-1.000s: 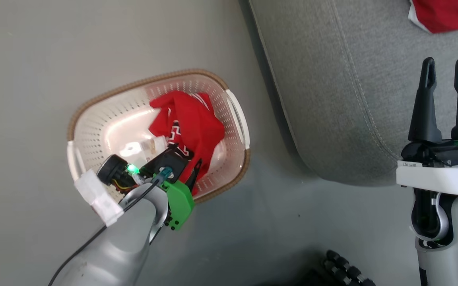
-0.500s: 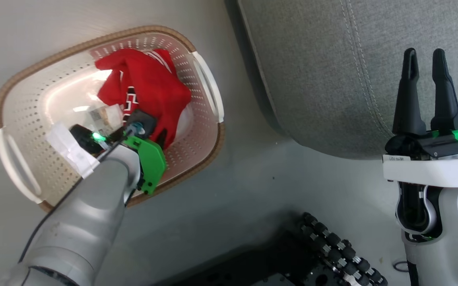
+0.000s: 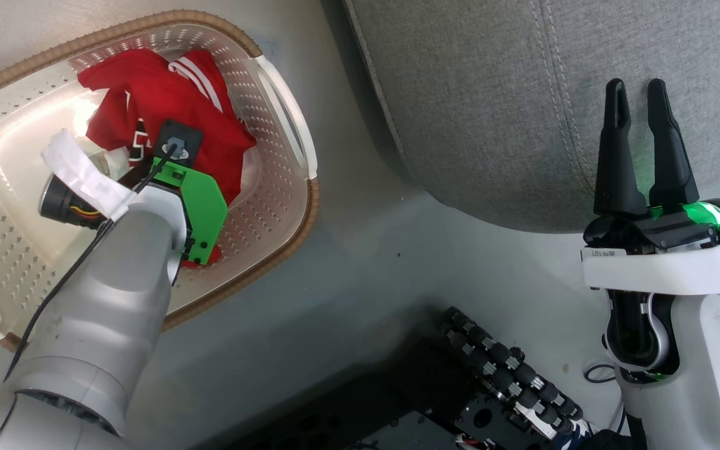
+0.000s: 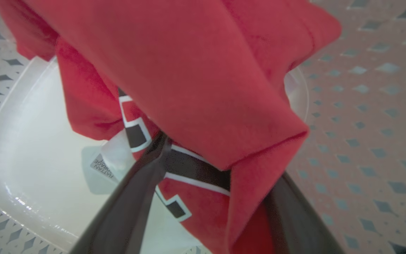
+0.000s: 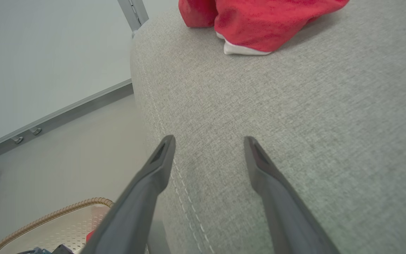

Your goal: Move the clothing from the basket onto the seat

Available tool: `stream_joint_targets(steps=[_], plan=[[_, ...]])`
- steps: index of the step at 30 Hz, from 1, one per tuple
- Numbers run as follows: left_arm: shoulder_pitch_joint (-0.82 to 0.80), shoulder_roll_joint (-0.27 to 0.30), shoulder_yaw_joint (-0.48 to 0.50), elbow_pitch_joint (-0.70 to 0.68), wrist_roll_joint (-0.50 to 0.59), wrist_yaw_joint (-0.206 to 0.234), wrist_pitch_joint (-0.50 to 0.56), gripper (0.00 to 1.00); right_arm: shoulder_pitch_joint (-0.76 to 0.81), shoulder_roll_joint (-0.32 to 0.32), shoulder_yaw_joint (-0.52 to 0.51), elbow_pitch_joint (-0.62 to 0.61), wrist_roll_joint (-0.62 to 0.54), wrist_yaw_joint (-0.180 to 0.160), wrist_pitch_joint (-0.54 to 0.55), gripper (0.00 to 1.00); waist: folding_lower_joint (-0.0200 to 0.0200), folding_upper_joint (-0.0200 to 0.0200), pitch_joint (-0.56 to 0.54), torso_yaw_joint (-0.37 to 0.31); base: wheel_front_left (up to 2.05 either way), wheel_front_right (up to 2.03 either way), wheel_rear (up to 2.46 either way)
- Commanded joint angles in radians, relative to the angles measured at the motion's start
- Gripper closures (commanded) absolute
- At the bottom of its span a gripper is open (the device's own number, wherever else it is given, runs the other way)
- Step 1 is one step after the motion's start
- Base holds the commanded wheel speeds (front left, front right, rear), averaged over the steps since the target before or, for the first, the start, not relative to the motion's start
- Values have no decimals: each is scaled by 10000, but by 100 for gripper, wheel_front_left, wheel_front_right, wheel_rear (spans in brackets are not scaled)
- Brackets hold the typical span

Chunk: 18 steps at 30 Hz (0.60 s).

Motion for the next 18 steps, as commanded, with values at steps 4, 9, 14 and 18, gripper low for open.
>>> stream_joint_targets(steps=[4, 9, 14, 18], plan=[[-367, 292, -207, 30, 239, 456, 682, 0, 158, 13, 100, 7, 200, -3, -29, 0, -1, 0, 103, -94, 0, 0, 0], [-520, 546, -362, 42, 289, 487, 1431, 0, 376, 12, 162, -9, 297, -3, -26, 0, -1, 0, 185, -136, 0, 0, 0], [-640, 661, -588, 37, 406, 274, 2011, 0, 468, 13, 124, -33, 342, -9, -7, 0, -1, 0, 276, -121, 0, 0, 0], [-674, 663, -616, 42, 261, -9, 2356, 0, 568, 13, 90, -27, 337, -11, -6, 0, -1, 0, 352, -73, 0, 0, 0]])
